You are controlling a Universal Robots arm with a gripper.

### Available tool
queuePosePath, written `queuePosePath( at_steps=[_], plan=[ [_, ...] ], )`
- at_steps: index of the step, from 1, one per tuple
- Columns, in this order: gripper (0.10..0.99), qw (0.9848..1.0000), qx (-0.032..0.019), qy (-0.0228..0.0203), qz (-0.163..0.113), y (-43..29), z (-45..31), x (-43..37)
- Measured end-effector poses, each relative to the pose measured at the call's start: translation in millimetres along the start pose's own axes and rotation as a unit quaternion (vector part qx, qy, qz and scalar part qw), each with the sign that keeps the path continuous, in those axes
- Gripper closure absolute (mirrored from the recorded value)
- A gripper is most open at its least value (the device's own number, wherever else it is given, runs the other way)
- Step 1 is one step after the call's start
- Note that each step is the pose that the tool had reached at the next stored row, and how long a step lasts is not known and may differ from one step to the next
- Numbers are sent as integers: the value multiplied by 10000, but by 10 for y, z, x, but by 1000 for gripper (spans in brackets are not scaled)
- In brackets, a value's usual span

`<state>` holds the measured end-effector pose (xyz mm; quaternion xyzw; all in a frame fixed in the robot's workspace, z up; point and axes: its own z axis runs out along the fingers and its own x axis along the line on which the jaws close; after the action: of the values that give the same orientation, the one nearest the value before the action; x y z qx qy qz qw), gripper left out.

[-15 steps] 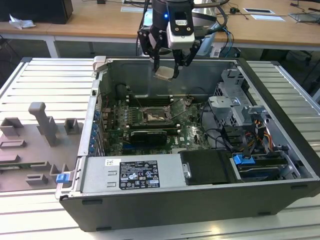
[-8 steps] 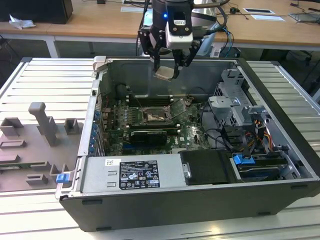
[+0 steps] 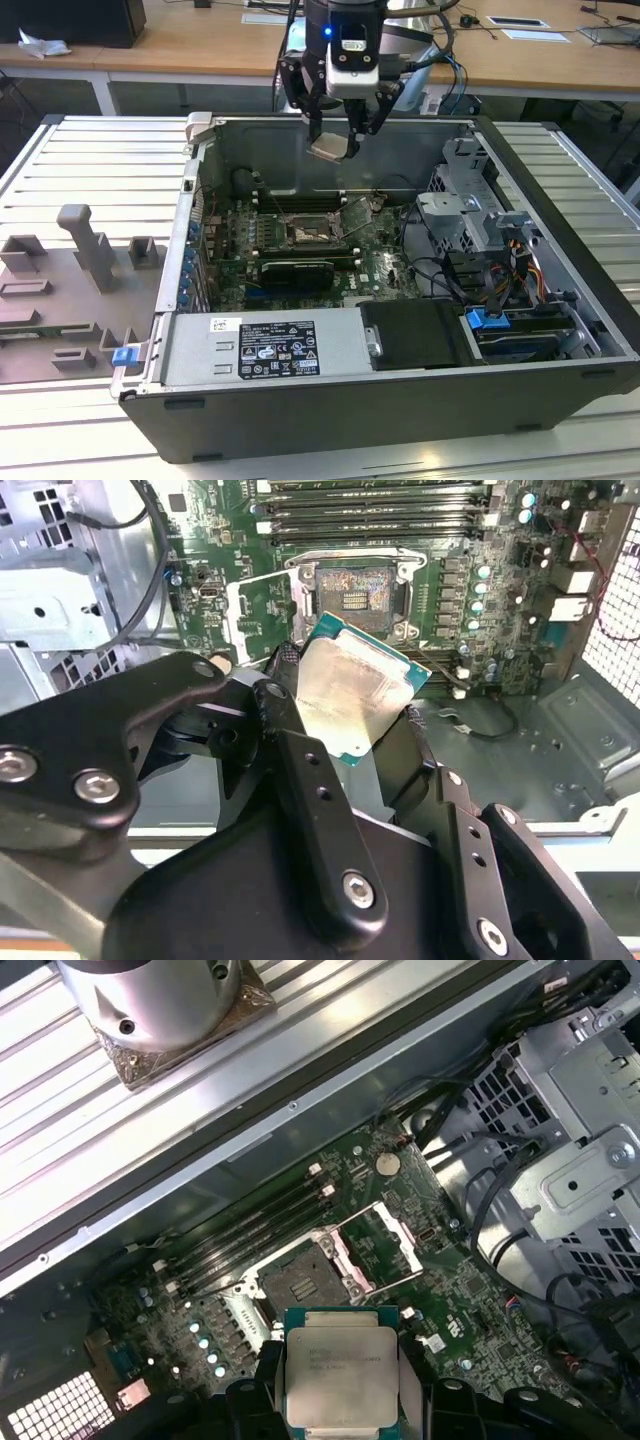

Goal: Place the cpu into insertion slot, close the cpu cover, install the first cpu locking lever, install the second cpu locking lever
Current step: 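Place the cpu into insertion slot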

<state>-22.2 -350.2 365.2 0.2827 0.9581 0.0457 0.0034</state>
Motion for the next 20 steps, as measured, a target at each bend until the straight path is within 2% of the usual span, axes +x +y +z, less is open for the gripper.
queuePosePath(
  at_steps=[4,6,10,12,20],
  plan=[
    [545,9996,-3,-26,281,-1,6,0],
    [545,9987,-7,-47,507,-1,10,0],
    [545,9977,-11,-62,675,-1,14,0],
    [545,9964,-14,-77,843,-2,17,0],
    [545,9929,-21,-107,1182,-2,23,0]
  ],
)
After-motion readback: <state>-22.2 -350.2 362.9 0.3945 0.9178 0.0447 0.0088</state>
